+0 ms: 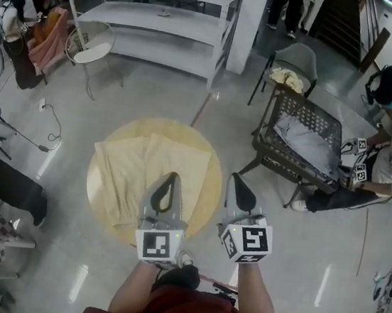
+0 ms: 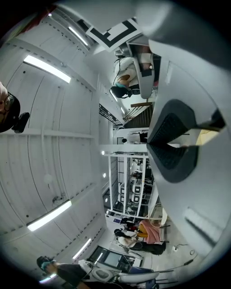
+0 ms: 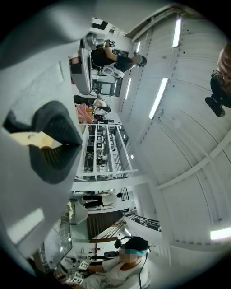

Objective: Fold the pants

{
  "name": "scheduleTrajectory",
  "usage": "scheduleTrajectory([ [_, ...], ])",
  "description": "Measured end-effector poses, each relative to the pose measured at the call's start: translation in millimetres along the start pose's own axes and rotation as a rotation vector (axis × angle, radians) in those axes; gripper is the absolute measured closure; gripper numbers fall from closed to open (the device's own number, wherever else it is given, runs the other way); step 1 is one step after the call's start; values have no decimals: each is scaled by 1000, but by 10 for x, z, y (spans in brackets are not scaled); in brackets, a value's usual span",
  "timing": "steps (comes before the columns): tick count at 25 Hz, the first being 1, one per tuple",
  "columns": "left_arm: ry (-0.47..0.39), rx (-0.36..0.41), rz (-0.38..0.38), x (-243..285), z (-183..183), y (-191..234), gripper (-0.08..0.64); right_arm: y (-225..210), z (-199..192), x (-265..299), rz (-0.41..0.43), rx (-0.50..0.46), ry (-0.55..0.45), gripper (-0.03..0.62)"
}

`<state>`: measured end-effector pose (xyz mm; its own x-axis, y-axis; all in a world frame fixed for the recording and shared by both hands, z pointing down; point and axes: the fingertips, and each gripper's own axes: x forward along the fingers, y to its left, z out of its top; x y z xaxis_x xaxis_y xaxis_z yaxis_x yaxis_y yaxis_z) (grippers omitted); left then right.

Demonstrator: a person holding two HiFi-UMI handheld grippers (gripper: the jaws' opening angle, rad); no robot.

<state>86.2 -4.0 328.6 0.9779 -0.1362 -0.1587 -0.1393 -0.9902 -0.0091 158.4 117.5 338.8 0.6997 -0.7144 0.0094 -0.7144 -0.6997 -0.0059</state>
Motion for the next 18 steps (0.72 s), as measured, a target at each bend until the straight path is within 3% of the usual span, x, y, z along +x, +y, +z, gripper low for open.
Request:
scheduleTrajectory([
  [11,-17,-9,121,476,12,346,554,21,103,779,135,-40,7,591],
  [18,-16,24,250,348,47,709,554,356,90,1150,266,-49,8,591],
])
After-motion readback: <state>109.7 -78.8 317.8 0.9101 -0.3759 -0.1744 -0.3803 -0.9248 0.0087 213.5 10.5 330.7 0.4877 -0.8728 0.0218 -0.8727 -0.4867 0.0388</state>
